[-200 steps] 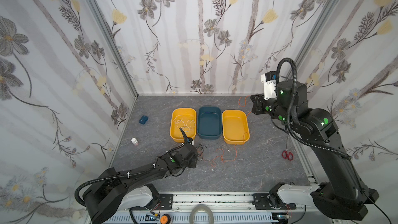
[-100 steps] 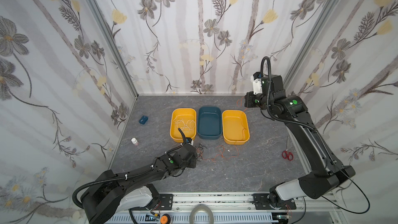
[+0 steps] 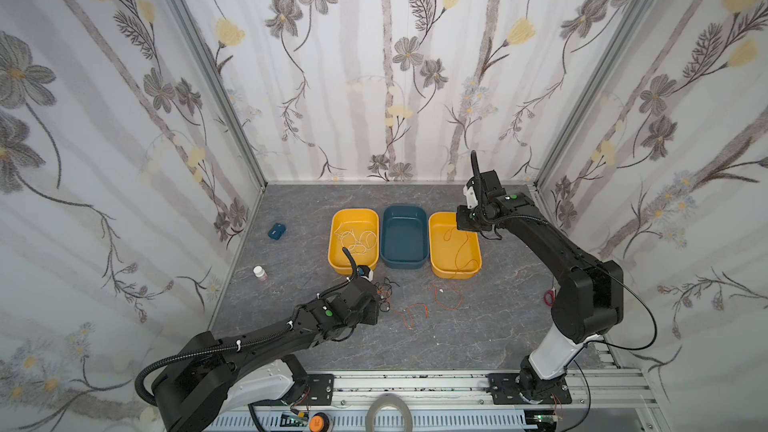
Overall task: Untangle the cables
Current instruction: 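Open the right gripper to drop the orange cable into the bin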
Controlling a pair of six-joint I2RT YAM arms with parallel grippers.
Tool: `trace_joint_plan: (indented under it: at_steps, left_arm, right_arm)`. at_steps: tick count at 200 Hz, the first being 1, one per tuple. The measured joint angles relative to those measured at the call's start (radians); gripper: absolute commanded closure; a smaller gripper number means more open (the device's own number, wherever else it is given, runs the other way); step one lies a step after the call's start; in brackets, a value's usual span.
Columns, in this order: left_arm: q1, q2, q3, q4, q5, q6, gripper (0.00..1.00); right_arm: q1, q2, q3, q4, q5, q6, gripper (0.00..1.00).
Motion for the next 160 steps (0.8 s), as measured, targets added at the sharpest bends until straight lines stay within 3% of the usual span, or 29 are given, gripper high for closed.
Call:
trace_joint_plan:
  at_steps: [11, 17, 56, 88, 126, 160]
  left_arm:
    - [0.0, -0.009, -0.004, 0.0, 0.0, 0.0, 0.91]
    - [0.0, -0.014, -0.006, 0.0, 0.0, 0.0, 0.91]
    - [0.0, -0.026, -0.013, -0.001, 0.0, 0.0, 0.91]
    - [0.0, -0.028, -0.016, -0.001, 0.0, 0.0, 0.91]
    - [0.0, -0.032, -0.017, -0.001, 0.0, 0.0, 0.91]
    - [0.0, -0.032, -0.018, -0.001, 0.002, 0.0, 0.91]
  right_arm:
    - [0.0, 0.003, -0.012, -0.003, 0.002, 0.001, 0.48]
    - [0.0, 0.004, -0.016, -0.007, 0.004, 0.0, 0.45]
    - [0.005, -0.018, -0.019, -0.039, 0.019, -0.014, 0.45]
    - [0.06, -0.175, -0.093, -0.036, 0.021, -0.025, 0.46]
    - [0.164, -0.36, -0.301, -0.036, 0.024, 0.008, 0.44]
    - [0.198, -0.502, -0.542, -0.018, 0.041, 0.074, 0.38]
